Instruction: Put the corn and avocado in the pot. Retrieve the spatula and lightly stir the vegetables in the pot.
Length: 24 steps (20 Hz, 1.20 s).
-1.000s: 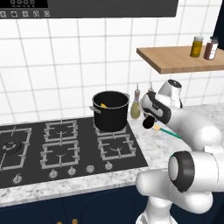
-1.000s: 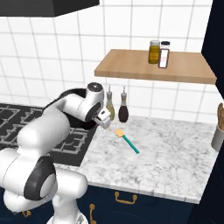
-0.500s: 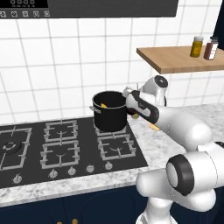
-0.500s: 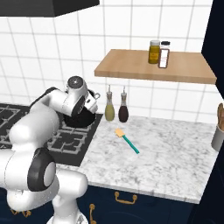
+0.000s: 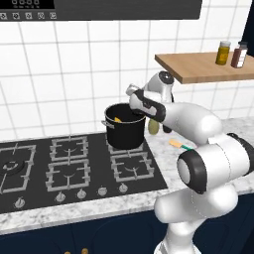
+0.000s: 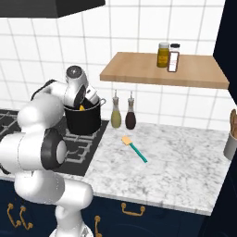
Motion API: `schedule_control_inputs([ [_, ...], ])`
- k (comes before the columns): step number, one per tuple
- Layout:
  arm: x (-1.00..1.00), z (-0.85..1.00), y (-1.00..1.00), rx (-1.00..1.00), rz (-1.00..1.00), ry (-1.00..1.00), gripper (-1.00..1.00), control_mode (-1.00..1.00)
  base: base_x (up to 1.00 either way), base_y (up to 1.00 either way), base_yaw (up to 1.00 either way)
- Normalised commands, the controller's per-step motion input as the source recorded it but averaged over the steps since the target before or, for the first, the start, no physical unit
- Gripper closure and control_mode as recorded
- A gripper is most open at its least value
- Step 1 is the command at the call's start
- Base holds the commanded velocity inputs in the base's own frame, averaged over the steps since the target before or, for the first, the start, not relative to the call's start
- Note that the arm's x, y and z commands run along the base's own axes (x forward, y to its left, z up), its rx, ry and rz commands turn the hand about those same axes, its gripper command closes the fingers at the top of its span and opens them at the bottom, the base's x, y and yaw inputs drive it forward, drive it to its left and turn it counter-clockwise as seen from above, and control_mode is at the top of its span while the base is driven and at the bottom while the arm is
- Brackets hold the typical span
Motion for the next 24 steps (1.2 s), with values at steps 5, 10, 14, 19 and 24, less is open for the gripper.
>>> schedule_control_inputs([
  [5,0.51,-0.53,0.28,-0.04,0.0,0.0,1.0,-1.0,0.0,0.0,0.0],
  [10,0.72,-0.37,0.17,0.0,0.0,0.0,1.0,-1.0,0.0,0.0,0.0],
  [14,0.49,-0.24,0.13,0.0,0.0,0.0,1.0,-1.0,0.0,0.0,0.0],
  [19,0.19,-0.11,0.08,-0.01,0.0,0.0,1.0,-1.0,0.0,0.0,0.0],
  [24,0.0,-0.2,0.09,-0.06,0.0,0.0,1.0,-1.0,0.0,0.0,0.0],
])
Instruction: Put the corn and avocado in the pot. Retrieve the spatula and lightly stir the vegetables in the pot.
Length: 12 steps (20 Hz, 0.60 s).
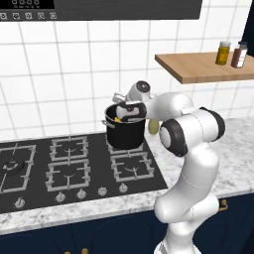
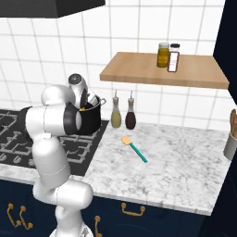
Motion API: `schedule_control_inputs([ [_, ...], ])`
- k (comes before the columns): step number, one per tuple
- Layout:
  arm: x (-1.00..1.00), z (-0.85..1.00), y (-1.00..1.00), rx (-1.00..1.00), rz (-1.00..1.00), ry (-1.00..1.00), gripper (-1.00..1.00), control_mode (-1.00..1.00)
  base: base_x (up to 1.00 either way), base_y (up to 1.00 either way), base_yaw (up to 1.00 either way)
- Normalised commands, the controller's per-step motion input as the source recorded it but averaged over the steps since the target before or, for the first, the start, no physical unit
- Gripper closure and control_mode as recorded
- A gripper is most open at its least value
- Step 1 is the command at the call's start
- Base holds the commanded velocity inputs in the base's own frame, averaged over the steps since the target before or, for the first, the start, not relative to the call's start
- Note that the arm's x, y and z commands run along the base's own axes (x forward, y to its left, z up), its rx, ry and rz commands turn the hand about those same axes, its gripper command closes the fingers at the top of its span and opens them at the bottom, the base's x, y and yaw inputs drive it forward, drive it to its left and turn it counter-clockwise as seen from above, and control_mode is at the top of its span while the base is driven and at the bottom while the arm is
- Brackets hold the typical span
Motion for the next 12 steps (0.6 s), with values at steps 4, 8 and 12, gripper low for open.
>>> schedule_control_inputs([
  [4,0.0,-0.28,0.06,-0.08,0.0,0.0,-1.0,-1.0,0.0,0.0,0.0],
  [8,0.02,-0.14,0.0,-0.04,0.0,0.0,-1.0,-1.0,0.0,0.0,0.0],
  [12,-0.12,0.17,0.0,0.0,0.0,0.0,-1.0,-1.0,0.0,0.0,0.0],
])
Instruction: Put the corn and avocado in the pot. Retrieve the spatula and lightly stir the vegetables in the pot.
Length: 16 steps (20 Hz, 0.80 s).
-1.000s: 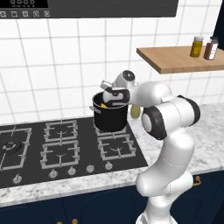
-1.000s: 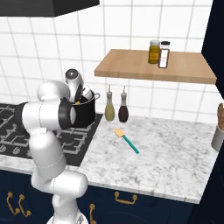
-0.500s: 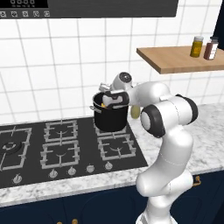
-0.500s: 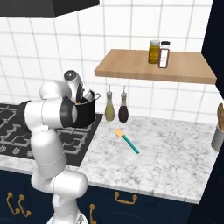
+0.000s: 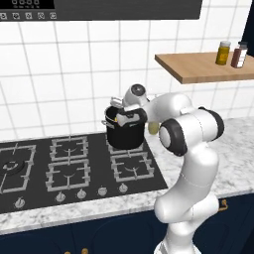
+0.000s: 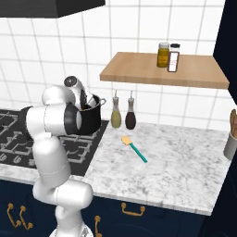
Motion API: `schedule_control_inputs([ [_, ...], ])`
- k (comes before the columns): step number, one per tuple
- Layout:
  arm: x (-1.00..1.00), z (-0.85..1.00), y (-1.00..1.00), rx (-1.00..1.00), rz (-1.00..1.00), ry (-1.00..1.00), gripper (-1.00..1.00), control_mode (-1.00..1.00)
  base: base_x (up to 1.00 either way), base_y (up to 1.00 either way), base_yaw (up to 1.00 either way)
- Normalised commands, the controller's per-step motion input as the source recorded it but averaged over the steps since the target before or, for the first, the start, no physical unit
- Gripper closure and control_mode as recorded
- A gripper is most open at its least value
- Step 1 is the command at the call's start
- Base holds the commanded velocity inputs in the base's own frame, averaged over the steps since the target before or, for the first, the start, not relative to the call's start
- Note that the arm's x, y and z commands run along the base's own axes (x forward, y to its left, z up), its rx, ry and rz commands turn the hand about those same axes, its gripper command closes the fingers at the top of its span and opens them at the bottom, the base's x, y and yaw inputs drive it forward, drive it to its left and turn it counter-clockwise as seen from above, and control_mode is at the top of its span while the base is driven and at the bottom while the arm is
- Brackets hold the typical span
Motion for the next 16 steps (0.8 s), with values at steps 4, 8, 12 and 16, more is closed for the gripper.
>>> schedule_control_inputs([
  [4,-0.37,0.86,0.0,0.0,0.0,0.0,-1.0,-1.0,0.0,0.0,0.0],
  [8,-0.54,1.0,-0.29,0.04,0.0,0.0,-1.0,-1.0,0.0,0.0,0.0],
  [12,-0.94,0.7,-0.77,0.14,0.0,0.1,-1.0,-1.0,0.0,0.0,0.0],
  [16,-1.0,0.14,-0.99,0.14,0.0,0.09,-1.0,-1.0,0.0,0.0,0.0],
])
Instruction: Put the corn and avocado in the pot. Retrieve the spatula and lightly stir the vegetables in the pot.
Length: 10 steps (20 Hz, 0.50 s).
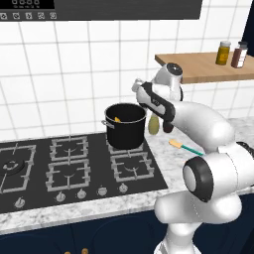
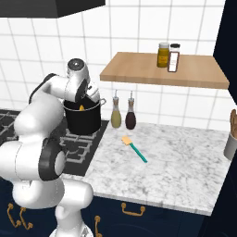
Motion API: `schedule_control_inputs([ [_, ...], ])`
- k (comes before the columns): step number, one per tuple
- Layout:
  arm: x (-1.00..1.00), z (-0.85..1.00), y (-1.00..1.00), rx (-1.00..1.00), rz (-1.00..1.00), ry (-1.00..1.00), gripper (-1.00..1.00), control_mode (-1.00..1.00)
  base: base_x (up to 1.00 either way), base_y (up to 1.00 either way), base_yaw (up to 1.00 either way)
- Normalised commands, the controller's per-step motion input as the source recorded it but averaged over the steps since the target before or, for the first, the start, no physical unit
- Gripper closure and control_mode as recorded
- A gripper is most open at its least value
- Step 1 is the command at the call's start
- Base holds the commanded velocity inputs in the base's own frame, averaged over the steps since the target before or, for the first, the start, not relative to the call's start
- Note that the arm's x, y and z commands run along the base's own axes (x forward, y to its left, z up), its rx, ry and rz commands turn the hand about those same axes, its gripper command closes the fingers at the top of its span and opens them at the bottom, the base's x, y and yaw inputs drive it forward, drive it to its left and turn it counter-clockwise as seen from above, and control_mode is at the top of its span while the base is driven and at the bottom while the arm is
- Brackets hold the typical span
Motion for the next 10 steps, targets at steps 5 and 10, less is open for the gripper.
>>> schedule_control_inputs([
  [5,-0.75,0.0,-1.0,0.09,0.0,0.12,-1.0,-1.0,0.0,0.0,0.0],
  [10,-0.46,0.0,-0.99,0.07,-0.13,0.2,-1.0,-1.0,0.0,0.0,0.0],
])
